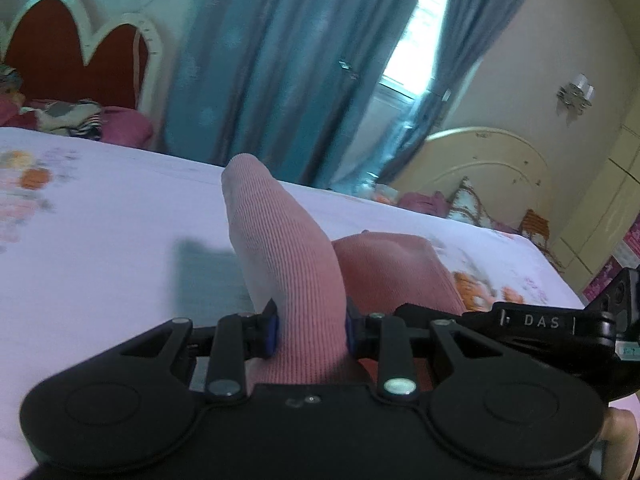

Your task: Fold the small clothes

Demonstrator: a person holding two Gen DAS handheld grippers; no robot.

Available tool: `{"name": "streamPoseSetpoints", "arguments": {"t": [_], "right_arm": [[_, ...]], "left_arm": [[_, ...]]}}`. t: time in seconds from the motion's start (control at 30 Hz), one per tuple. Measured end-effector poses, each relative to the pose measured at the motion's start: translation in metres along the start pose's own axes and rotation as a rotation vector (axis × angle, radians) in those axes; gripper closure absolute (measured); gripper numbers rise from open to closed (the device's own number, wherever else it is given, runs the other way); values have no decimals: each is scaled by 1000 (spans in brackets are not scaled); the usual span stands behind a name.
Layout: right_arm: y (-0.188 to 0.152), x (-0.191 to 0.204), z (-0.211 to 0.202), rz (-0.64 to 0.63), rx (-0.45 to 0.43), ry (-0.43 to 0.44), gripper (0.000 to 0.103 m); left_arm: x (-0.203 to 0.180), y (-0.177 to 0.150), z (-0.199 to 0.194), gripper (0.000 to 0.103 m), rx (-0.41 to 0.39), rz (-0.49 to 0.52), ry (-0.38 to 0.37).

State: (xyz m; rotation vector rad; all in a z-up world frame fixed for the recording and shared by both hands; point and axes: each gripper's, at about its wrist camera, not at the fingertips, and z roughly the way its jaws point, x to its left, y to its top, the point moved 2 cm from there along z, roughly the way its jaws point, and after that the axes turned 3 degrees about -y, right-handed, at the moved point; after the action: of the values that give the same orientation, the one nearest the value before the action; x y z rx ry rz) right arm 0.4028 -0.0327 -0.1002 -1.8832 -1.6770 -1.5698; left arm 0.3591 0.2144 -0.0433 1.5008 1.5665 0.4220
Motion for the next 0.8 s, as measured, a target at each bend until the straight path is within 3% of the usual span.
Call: {"name": "streamPoseSetpoints", "arguments": {"t": [0.13, 0.3, 0.4, 0.5, 0.63, 0.7, 0.8], "right_arm": [[-12, 24, 53, -14, 23, 3, 82], [-24, 26, 98, -17, 67, -39, 82], [-32, 16, 116, -60, 80, -127, 82], [-32, -5, 124, -48, 92, -202, 81], [-38, 7, 136, -205, 104, -299, 80], [-40, 11, 137, -210, 95, -319, 78], [-37, 15, 135, -177, 81, -299, 73]], "left_arm": [[46, 10, -7, 75, 6, 2, 28], [93, 8, -4, 75, 23, 5, 66], [120, -7, 4, 73, 50, 23, 135], [146, -27, 12, 61, 94, -16, 165], [142, -29, 11, 46, 72, 29, 194], [139, -24, 6, 46, 67, 23, 199], [141, -17, -18, 48, -43, 54, 213]]}}
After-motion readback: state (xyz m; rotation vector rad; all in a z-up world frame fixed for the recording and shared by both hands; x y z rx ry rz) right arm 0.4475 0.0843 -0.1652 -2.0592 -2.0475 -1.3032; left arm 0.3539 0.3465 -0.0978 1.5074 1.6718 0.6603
